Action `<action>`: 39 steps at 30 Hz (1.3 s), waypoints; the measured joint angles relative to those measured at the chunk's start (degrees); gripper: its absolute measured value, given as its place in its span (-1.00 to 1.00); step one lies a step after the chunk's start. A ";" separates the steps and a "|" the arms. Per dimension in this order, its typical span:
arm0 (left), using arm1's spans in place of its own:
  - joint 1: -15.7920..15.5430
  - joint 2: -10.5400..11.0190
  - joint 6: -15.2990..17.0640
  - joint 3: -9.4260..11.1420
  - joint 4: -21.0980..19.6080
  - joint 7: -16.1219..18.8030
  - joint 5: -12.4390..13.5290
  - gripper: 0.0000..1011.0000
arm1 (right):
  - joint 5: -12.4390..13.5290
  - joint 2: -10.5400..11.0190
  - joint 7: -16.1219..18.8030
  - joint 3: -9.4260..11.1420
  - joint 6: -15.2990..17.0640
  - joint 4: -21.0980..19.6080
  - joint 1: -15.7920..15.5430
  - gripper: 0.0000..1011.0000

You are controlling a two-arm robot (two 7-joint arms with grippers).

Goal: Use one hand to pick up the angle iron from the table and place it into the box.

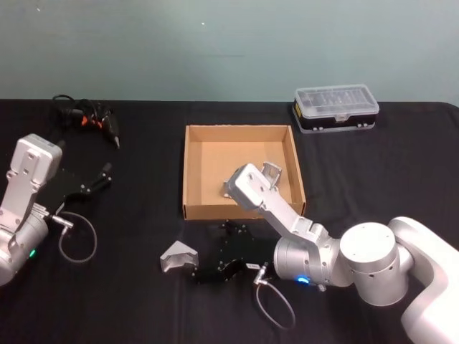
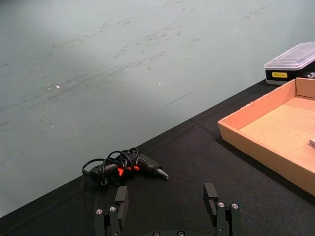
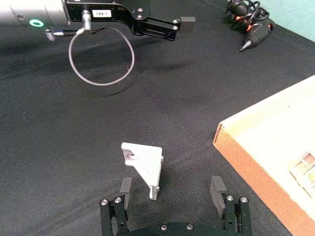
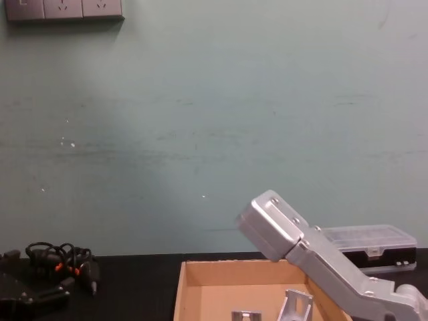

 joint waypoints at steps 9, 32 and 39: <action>0.00 0.00 0.00 0.00 0.00 0.00 0.00 0.98 | -0.25 -0.83 0.29 -0.14 0.04 1.26 0.44 0.98; 0.00 0.00 0.00 0.00 0.00 0.00 0.00 0.98 | -0.10 -1.51 0.04 0.37 -0.36 1.68 0.41 -0.05; 0.00 0.00 0.00 0.00 0.00 0.00 0.00 0.98 | -0.08 -1.76 -0.08 0.45 -0.46 1.71 0.34 -0.55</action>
